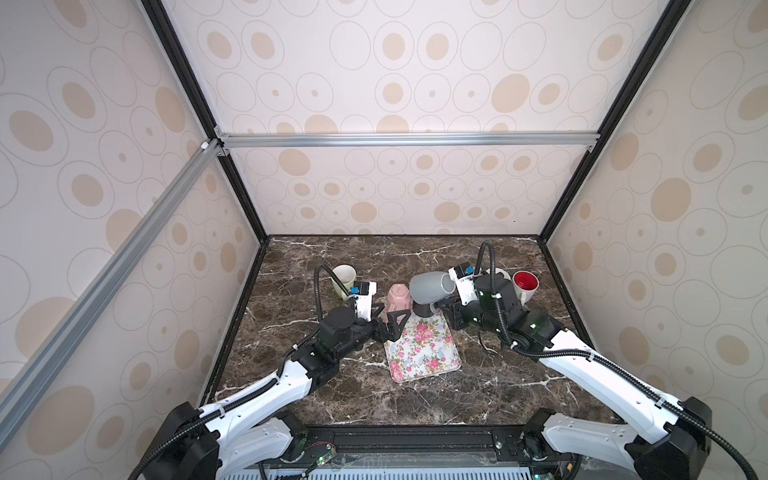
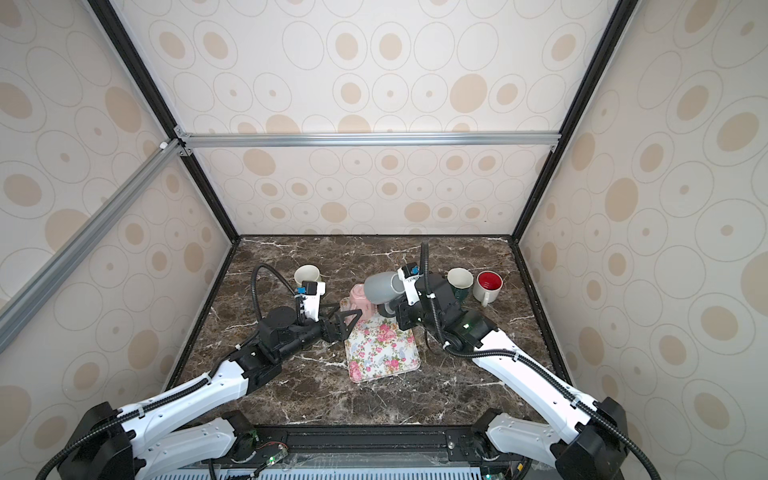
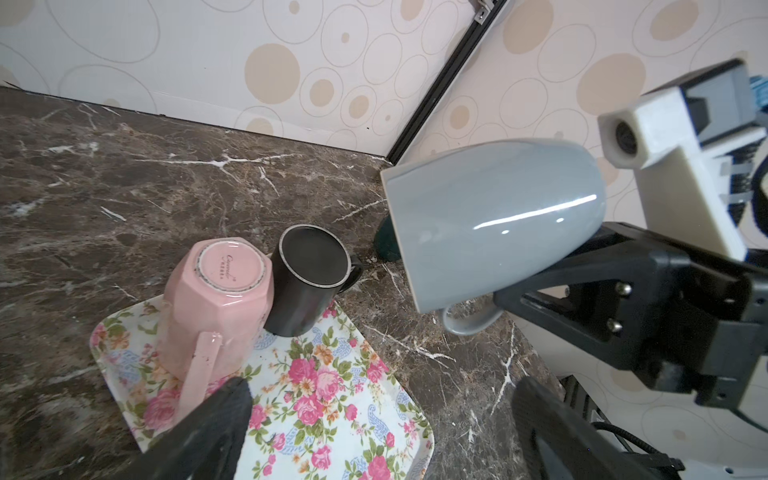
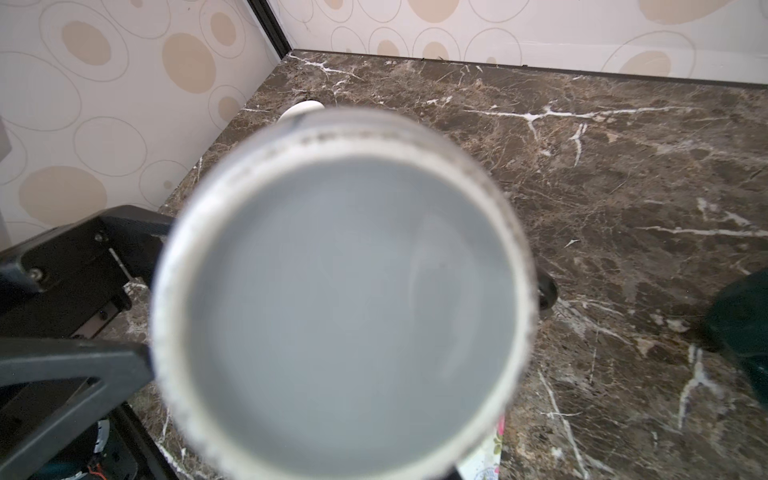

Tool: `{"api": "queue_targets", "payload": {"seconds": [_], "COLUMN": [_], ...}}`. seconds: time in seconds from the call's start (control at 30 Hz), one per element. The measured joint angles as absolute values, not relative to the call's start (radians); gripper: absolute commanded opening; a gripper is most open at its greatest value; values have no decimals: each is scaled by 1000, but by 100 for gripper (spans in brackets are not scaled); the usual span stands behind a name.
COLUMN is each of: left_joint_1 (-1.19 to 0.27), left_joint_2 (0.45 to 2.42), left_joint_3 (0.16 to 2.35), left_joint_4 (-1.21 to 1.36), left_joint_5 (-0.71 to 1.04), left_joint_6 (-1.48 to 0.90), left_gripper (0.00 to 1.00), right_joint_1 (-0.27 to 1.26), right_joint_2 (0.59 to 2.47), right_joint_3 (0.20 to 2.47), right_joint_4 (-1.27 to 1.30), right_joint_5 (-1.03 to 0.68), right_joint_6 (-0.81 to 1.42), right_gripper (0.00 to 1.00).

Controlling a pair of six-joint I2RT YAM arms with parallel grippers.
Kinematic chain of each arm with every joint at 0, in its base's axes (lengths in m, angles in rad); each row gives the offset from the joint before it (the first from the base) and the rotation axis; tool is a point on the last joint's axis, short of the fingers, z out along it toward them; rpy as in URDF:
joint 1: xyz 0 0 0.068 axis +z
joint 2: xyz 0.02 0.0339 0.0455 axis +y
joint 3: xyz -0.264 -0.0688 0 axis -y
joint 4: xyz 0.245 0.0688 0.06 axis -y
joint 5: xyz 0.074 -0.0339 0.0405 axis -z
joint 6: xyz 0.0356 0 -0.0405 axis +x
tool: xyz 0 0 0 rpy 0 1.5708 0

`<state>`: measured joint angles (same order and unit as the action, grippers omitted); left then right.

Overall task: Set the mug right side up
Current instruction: 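Tilt the grey mug sideways and carry it toward the left gripper, then close the left gripper on the grey mug while the right gripper holds it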

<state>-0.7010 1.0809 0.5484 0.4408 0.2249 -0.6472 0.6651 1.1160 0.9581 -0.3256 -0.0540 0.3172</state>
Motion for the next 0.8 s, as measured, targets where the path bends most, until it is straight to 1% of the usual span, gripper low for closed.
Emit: {"api": "queue_targets", "payload": {"seconds": [0.17,0.47,0.8], "left_joint_1": [-701,-701,-701], "left_joint_2": [1111,1141,1192], "left_joint_3": [548,548,548], "left_joint_4": [538,593,684], "left_joint_5": [272,318,385], "left_joint_6": [-680,-710,-751], "left_gripper": [98,98,93], "right_joint_1": [654,641,640], "right_joint_2": [1103,1077,1070], "right_joint_3": [939,923,906], "right_joint_4": [-299,-220,-138], "right_joint_5": [-98,-181,-247], "right_joint_6": [351,398,444], "right_gripper": [0,0,0]}}
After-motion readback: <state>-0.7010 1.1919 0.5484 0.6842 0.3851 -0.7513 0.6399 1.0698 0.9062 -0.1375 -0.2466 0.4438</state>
